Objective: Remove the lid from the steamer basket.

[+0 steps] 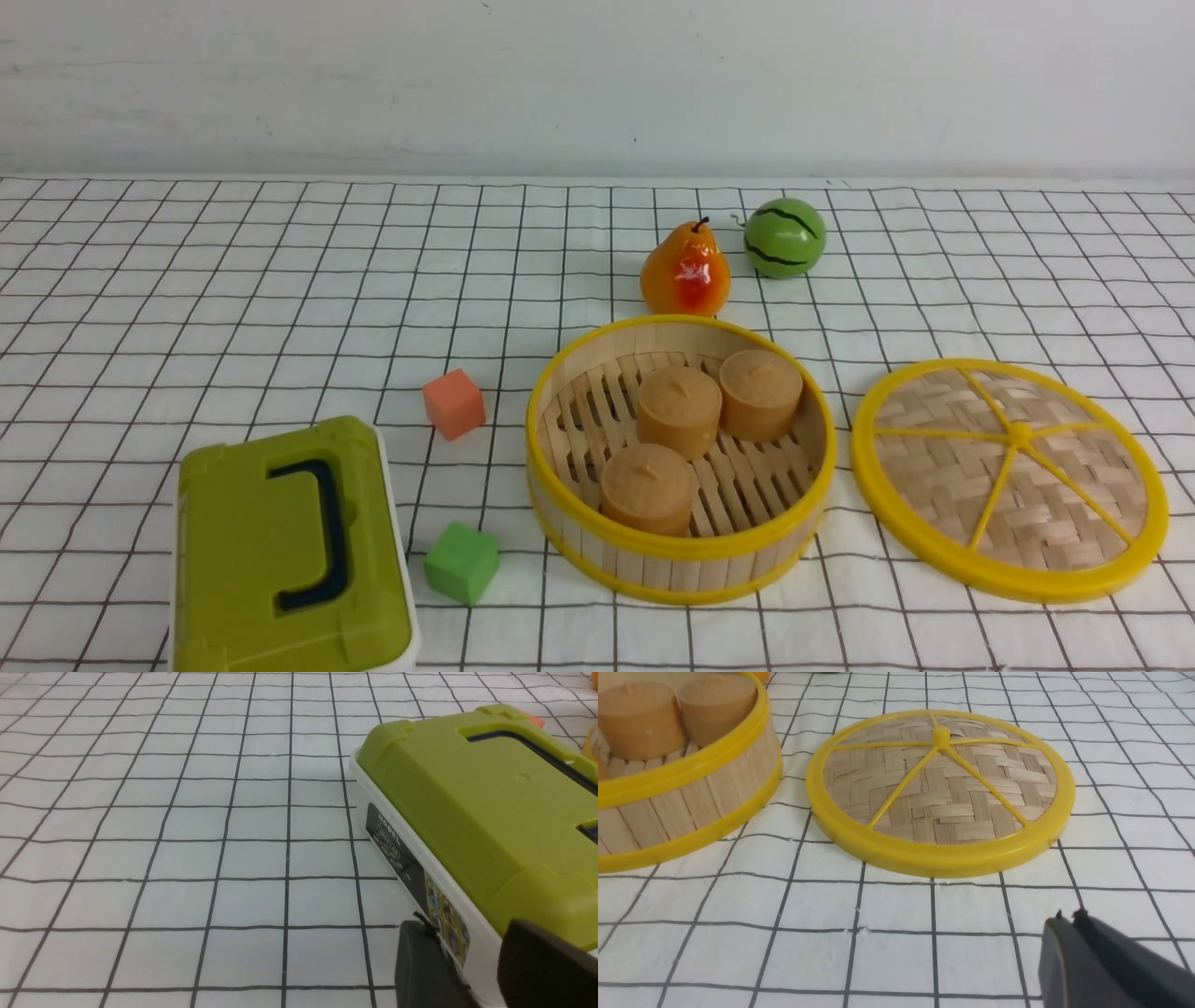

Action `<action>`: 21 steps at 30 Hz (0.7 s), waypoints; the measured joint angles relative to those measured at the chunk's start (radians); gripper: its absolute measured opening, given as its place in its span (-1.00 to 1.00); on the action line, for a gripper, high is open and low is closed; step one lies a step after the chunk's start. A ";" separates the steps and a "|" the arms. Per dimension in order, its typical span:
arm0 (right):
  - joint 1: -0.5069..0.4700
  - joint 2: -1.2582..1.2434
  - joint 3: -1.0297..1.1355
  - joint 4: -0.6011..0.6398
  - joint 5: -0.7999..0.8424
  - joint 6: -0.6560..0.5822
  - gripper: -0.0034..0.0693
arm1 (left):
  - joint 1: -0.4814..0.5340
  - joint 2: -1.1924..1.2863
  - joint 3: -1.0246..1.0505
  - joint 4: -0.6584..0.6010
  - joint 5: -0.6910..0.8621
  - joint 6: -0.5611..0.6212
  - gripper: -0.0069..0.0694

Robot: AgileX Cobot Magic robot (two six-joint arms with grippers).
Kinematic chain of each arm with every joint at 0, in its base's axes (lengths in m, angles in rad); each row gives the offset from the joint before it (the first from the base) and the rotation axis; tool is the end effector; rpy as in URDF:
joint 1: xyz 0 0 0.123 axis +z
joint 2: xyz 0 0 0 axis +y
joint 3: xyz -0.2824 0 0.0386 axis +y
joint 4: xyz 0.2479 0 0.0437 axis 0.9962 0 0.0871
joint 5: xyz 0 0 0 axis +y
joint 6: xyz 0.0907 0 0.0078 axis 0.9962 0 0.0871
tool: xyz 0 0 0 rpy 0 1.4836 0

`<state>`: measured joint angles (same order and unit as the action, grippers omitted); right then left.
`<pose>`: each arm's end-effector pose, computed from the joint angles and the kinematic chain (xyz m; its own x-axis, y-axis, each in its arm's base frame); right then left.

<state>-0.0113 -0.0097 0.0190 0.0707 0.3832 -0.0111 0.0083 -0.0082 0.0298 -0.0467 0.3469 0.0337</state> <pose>0.0523 0.0018 0.1729 -0.3000 0.0578 -0.9522 0.0024 0.9982 0.0599 0.0535 -0.0010 0.1723 -0.2773 -0.0125 -0.9607 0.0041 0.9999 -0.0142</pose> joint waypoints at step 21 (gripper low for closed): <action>0.000 0.000 0.000 0.000 0.000 0.001 -0.78 | 0.000 0.000 0.000 0.000 0.000 0.000 -0.19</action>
<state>-0.0113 -0.0097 0.0190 0.0707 0.3832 -0.0101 0.0083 -0.0082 0.0298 -0.0467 0.3469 0.0337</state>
